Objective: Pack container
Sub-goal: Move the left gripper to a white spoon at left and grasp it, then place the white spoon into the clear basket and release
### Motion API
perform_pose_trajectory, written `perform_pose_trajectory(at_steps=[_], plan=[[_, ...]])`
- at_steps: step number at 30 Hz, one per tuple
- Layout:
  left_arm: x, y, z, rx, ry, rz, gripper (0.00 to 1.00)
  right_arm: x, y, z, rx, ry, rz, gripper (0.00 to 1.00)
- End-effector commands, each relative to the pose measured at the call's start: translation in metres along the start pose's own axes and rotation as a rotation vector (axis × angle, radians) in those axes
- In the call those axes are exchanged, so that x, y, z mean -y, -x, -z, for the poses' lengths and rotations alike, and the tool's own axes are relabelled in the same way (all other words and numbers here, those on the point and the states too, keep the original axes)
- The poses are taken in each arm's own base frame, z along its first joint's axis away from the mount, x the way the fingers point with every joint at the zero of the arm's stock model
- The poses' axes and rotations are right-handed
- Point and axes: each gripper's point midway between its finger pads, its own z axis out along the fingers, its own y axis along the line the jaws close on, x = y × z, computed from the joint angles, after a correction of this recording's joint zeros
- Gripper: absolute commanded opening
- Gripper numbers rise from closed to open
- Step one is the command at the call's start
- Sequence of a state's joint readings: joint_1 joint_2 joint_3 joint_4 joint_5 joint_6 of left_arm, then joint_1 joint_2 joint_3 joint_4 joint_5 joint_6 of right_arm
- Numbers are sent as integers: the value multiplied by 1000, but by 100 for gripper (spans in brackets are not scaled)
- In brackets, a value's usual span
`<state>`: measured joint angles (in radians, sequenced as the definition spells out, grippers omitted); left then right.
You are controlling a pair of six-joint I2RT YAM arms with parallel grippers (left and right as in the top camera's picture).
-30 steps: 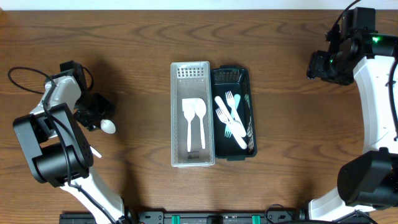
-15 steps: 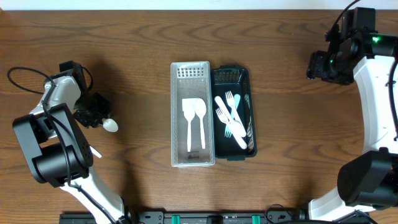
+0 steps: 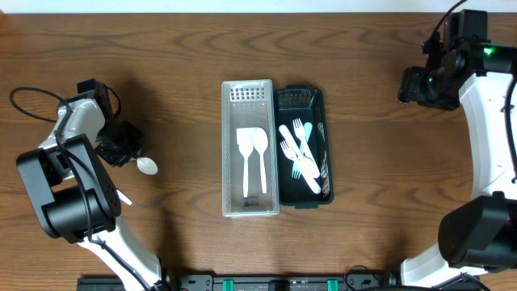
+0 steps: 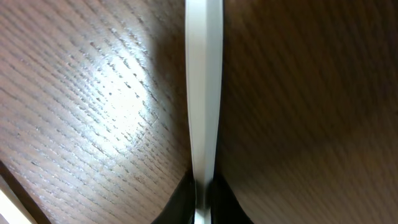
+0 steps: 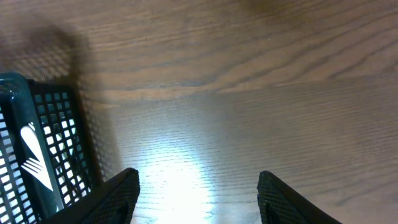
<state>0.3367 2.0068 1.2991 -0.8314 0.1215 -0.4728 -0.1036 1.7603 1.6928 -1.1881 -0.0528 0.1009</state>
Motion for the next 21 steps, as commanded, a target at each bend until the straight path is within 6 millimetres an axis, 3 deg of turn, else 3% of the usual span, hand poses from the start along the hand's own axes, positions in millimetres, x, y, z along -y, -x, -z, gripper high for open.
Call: perform_pose_trajectory(at_steps=[1,12,15,21], plan=[[-13,-17,-26,-79,49,6,6,1,-2,-3,-12,2,11,64],[-12,-18,-16,-70,43,-22,6,0,0,-3,-1,3,11,65],[-7,-17,0,-29,24,-43,6,0,2,-3,7,4,12,65],[17,-26,61,112,-55,-119,6,0,3,-3,8,4,12,65]])
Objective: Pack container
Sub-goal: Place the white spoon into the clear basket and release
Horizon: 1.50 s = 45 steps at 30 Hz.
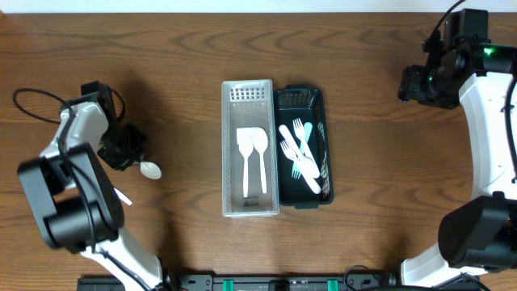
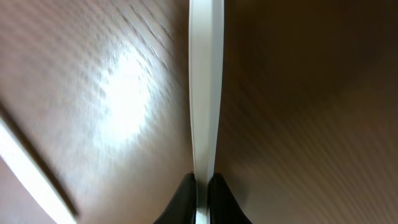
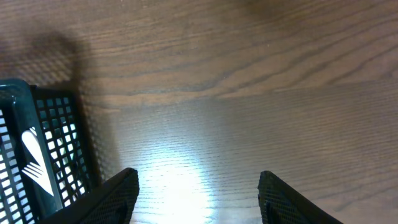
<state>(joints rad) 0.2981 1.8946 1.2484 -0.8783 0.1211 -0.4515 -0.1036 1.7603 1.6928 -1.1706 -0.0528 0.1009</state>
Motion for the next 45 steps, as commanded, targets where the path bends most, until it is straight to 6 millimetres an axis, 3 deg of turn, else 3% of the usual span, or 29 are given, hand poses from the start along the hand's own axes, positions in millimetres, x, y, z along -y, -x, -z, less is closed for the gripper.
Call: perform_pose_trajectory(at_steps=[1,4,7,12,16,22,27,31,33,35,40,45], plan=[[20,-4,49,128,-63,-78,6,0,-2,-3,-9,2,11,65],[39,-25,85,198,-114,-158,5,0,-1,-3,-5,2,11,65],[62,-61,116,255,-168,-282,6,0,-1,-3,-7,3,11,65],[106,-122,146,352,-237,-530,6,0,3,-3,11,4,11,65],[132,-160,141,374,-226,-693,6,0,4,-3,13,5,12,65],[157,-195,104,299,-176,-830,6,0,4,-3,13,5,12,64],[168,-204,69,241,-116,-870,6,0,3,-3,12,5,11,65],[170,-204,54,221,-88,-879,7,0,3,-3,12,5,11,65],[170,-204,53,220,-87,-879,26,0,3,-3,12,4,11,64],[170,-204,54,223,-89,-887,33,0,3,-3,12,4,11,65],[168,-193,74,266,-82,-905,41,0,3,-3,12,4,12,64],[136,-141,127,430,-47,-721,42,0,3,-3,12,4,12,65]])
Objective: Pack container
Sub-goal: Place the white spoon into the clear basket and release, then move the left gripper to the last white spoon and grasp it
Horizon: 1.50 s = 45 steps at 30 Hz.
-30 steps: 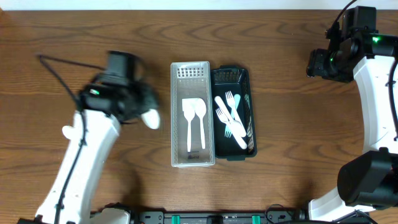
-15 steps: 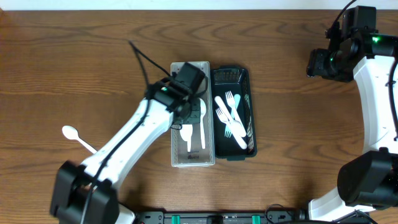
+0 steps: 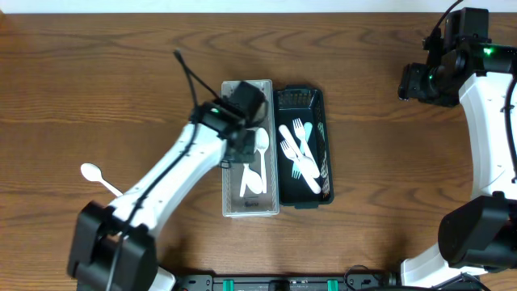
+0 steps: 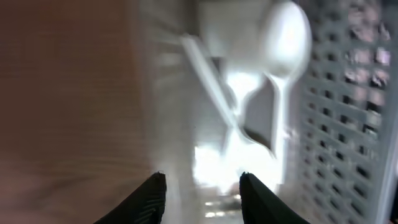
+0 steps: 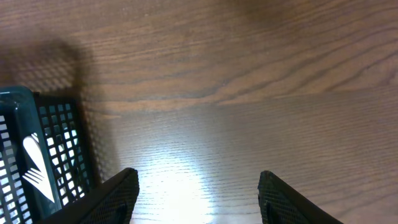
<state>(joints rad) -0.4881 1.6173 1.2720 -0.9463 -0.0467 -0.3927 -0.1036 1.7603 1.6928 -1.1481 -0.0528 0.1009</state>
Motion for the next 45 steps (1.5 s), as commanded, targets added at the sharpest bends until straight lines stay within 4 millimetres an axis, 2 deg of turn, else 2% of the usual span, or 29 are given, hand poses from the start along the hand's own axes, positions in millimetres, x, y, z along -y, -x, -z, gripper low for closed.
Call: perform_pose_trajectory(at_steps=[1,2,4,5,9,12,16,20,25,29,35,45], plan=[[-60,33,56,195,81,180,51,1,-2,-3,-11,2,11,65],[-78,34,65,218,89,243,59,1,-3,-3,-12,2,11,65],[-120,32,85,260,109,394,66,1,-3,-3,-14,2,10,65],[-143,28,94,277,126,472,73,1,-3,-3,-14,2,10,65],[-228,2,115,312,210,758,86,1,-3,-3,-15,2,10,65],[-273,-18,113,291,236,933,90,1,-3,-3,-14,2,10,65],[-305,-40,87,202,215,1088,92,1,-3,-3,-14,2,10,65],[-321,-54,46,71,215,1125,93,1,-3,-3,-15,2,10,65],[-315,-46,-11,-56,105,1047,93,1,-3,-3,-15,2,10,65],[-317,-50,-46,-137,91,1042,92,1,-3,-3,-15,1,10,65],[-316,-58,-80,-229,76,989,92,1,-3,-3,-15,1,10,65],[-309,-74,-110,-284,64,954,93,1,-3,-3,-15,1,10,65]])
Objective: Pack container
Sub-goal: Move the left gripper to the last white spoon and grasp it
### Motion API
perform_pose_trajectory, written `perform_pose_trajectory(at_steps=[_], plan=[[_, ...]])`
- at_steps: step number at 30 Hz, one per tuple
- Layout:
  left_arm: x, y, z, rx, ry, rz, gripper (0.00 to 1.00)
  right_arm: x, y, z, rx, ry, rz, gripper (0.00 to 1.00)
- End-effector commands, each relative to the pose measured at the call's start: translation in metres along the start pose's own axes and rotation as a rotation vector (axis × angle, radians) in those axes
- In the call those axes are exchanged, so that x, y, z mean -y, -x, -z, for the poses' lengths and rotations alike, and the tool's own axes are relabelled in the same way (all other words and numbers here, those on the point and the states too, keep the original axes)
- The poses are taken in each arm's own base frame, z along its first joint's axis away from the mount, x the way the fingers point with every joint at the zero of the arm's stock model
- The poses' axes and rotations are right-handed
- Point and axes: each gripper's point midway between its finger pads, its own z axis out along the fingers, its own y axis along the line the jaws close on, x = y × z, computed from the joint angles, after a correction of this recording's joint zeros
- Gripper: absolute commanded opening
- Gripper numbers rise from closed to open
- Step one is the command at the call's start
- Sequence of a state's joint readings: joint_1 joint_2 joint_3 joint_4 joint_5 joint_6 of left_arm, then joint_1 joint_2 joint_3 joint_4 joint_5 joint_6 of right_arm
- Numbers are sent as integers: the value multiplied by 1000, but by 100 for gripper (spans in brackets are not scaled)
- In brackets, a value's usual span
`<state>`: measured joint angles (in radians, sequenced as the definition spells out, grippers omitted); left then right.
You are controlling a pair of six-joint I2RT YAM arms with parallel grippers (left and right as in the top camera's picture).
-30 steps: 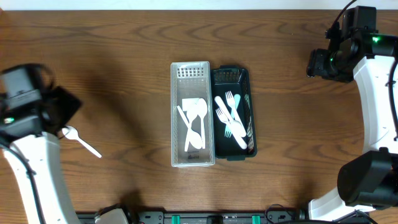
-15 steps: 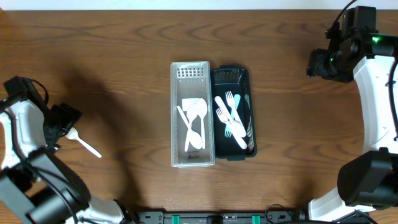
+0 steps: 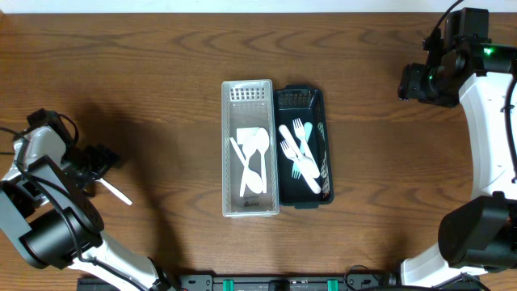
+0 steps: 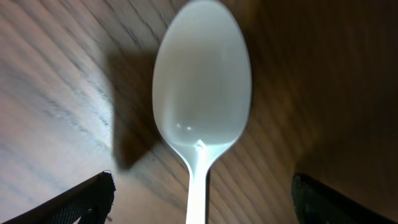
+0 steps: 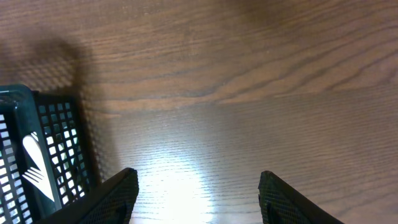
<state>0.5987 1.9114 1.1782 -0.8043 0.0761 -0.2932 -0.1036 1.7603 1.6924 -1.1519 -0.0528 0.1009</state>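
Observation:
A white plastic spoon [image 4: 202, 93] lies on the wooden table at the far left, its handle [image 3: 115, 192] sticking out towards the front. My left gripper [image 3: 98, 158] hovers over it, open, one finger on each side of the handle [image 4: 198, 199]. The white basket [image 3: 229, 145] holds a spatula and two spoons [image 3: 252, 166]. Beside it the dark green basket [image 3: 325, 145] holds several white and pale blue forks [image 3: 299, 153]. My right gripper [image 3: 408, 85] is open and empty above bare table at the far right [image 5: 199, 199].
The two baskets stand side by side mid-table, touching. In the right wrist view the dark basket's mesh end [image 5: 43, 155] shows at the left edge. A black cable [image 3: 12, 133] trails near the left arm.
My left gripper was open over the white basket, with a spoon dropped inside. Now it is at the far left of the table, open around a second spoon lying there.
My left gripper was shut on a spoon's handle at the left of the table, and the white basket held a spatula and one spoon. Then it stood open over that basket, which had gained a spoon. Now it straddles another spoon at the far left. The right arm stayed still.

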Motion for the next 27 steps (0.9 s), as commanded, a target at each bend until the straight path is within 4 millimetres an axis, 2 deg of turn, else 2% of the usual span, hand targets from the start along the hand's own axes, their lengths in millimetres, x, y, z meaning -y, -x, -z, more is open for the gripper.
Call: perform_pose_trajectory(at_steps=[1,6,10,12,16,17,23,27], plan=[[-4,-9,-12,-30,7,-25,93,1,-2,-3,-11,2,11,65],[-8,-20,-26,-42,11,-28,93,1,-2,-3,-11,2,11,65],[-10,-25,-30,-52,15,-27,91,1,-2,-3,-11,2,11,65],[-10,-25,-30,-54,16,-27,82,1,-2,-3,-11,2,11,65],[-11,-26,-30,-58,17,-26,52,1,-2,-3,-11,2,11,65],[-11,-26,-30,-59,17,-26,47,1,-2,-3,-11,2,11,65],[-11,-27,-30,-62,18,-26,27,1,-2,-3,-11,2,11,66],[-11,-27,-30,-62,19,-26,20,1,-2,-3,-11,2,11,66]])
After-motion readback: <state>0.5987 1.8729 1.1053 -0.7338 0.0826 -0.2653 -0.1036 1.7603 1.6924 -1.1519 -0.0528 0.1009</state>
